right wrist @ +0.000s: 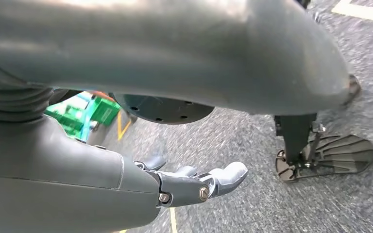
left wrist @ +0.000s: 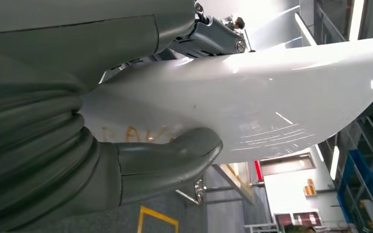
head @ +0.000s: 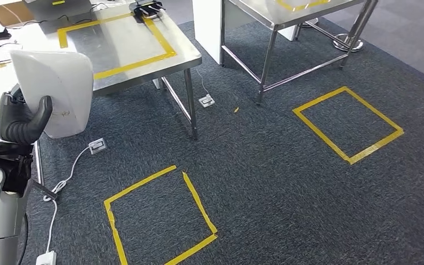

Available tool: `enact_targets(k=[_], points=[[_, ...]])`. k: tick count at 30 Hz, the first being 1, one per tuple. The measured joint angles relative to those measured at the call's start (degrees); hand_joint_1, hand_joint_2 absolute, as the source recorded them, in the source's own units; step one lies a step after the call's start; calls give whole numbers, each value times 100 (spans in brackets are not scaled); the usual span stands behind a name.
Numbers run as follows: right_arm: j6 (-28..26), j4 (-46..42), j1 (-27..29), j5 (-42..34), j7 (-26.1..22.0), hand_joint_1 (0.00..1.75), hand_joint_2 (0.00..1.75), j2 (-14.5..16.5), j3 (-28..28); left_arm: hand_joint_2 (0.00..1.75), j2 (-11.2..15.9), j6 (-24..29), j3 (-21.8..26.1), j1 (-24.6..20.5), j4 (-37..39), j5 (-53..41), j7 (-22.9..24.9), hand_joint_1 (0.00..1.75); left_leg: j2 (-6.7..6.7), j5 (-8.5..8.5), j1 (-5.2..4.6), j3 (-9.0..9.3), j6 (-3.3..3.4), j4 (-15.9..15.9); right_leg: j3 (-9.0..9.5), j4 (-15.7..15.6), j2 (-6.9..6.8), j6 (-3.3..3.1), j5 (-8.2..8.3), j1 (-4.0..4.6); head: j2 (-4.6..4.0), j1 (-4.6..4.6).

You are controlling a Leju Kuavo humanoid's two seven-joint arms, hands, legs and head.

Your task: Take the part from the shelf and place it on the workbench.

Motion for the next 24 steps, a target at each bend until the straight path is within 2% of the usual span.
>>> enact_targets(k=[1, 2, 3, 4, 5, 6, 7, 9, 10, 11, 12, 13, 14, 15, 16, 17, 18, 19, 21, 22, 23, 24], points=[[-1, -1, 7, 0, 1, 0, 0, 3, -1, 175, 0, 23, 1, 13, -5, 0, 4, 175, 32, -59, 22, -70, -29, 195, -12, 13, -83, 9, -8, -9, 0, 0], [-1, -1, 11, 0, 1, 0, 0, 7, -1, 175, 1, 33, 1, 24, -10, 0, 8, 175, 54, -10, 41, -31, -60, 182, -22, 32, -165, 24, -19, -24, 0, 0], [-1, -1, 11, 0, 2, 0, 0, 11, -1, 175, 2, 38, 2, 29, -20, 0, 10, 175, 92, 130, 59, 122, -92, -49, -29, 61, -245, 50, -39, -44, 0, -1], [-1, -1, 9, 0, 2, 0, 0, 17, -1, 175, 4, 41, 3, 29, -33, 0, 12, 175, 196, 286, 72, 349, -127, -436, -32, 106, -322, 89, -69, -57, 0, -1], [-1, -1, 6, 0, 1, 0, 0, 13, -1, 175, 4, 42, 4, 26, -43, 0, 11, 175, 329, 398, 72, 560, -133, -780, -35, 154, -390, 134, -106, -55, 0, -7], [0, -1, 5, 0, 0, 0, 0, 13, -2, 175, 3, 43, 5, 26, -57, 0, 13, 175, 422, 463, 70, 706, -101, -1029, -37, 196, -449, 176, -142, -45, 0, -8], [1, -1, 2, 0, -1, 0, 0, 13, -2, 175, 4, 45, 8, 31, -67, 0, 13, 175, 479, 471, 67, 767, -52, -1144, -32, 228, -505, 209, -168, -23, 0, -4], [1, -1, -8, 0, 5, 0, 0, 16, -3, 175, 8, 51, 17, 44, -85, -1, 17, 175, 363, 471, 64, 733, 72, -1122, -15, 249, -624, 246, -192, -9, 0, 9], [1, -1, -18, 0, 9, 0, 0, 16, -3, 175, 14, 56, 25, 48, -97, -2, 19, 175, 293, 480, 72, 715, 108, -1120, -12, 270, -609, 273, -217, -20, 0, 13], [1, -1, -28, 0, 10, 0, 0, 16, -3, 175, 19, 63, 31, 36, -107, -3, 22, 175, 223, 491, 78, 700, 142, -1119, -38, 343, -492, 304, -286, -44, 0, 14], [1, -1, -33, 0, 7, 0, 0, 17, -3, 175, 20, 68, 33, 12, -116, -4, 26, 175, 154, 506, 88, 687, 175, -1121, -112, 518, -314, 334, -410, -64, 0, 20], [1, -1, -33, 0, 0, 0, 0, 17, -4, 175, 19, 73, 34, -14, -122, -4, 29, 175, 87, 519, 95, 673, 200, -1122, -243, 805, -96, 361, -580, -81, 0, 28], [0, -1, -27, 0, -6, 0, 0, 18, -4, 175, 16, 75, 32, -40, -121, -4, 32, 175, 16, 530, 93, 657, 219, -1122, -419, 1178, 60, 370, -764, -87, 0, 38], [-2, 0, -18, 0, -9, 0, 0, 18, -5, 175, 12, 75, 29, -54, -118, -4, 36, 175, -60, 538, 86, 643, 232, -1121, -607, 1557, 133, 369, -911, -85, 0, 48], [-3, 0, -9, 0, -5, 0, 0, 18, -5, 175, 10, 75, 27, -57, -113, -5, 39, 175, -143, 544, 77, 633, 240, -1120, -743, 1811, 164, 356, -966, -80, 0, 52], [-5, 0, -2, 0, 1, 0, 0, 18, -5, 175, 10, 75, 25, -57, -108, -6, 42, 175, -229, 551, 67, 628, 242, -1120, -786, 1861, 181, 330, -910, -75, 0, 54], [-5, 0, 2, 0, 5, 0, 0, 19, -5, 175, 10, 75, 25, -59, -104, -7, 45, 175, -317, 558, 58, 627, 239, -1120, -720, 1687, 210, 292, -753, -67, 0, 55], [-5, -1, 3, 0, 8, 0, 0, 19, -5, 175, 10, 75, 25, -64, -101, -8, 45, 175, -401, 565, 53, 628, 231, -1120, -561, 1327, 286, 243, -531, -55, 0, 55], [-5, 0, 5, 0, 3, 0, 0, 14, -5, 175, 8, 75, 23, -80, -97, -9, 44, 175, -552, 586, 59, 614, 195, -1121, -230, 590, 575, 145, -236, -42, 0, 52], [-5, 0, 6, 0, -1, 0, 0, 12, -5, 175, 6, 75, 22, -87, -93, -9, 44, 175, -623, 603, 74, 595, 164, -1126, -138, 381, 675, 121, -184, -31, 0, 55], [-7, 0, 4, 1, -1, 0, 0, 10, -5, 175, 5, 75, 21, -88, -88, -9, 44, 175, -699, 624, 94, 575, 122, -1139, -105, 298, 709, 113, -190, -22, 0, 61], [-16, -1, 0, 0, 1, 0, 0, 13, -5, 175, 9, 75, 20, -87, -85, -10, 45, 175, -780, 650, 108, 556, 74, -1162, -91, 268, 642, 122, -179, -11, 0, 70]])
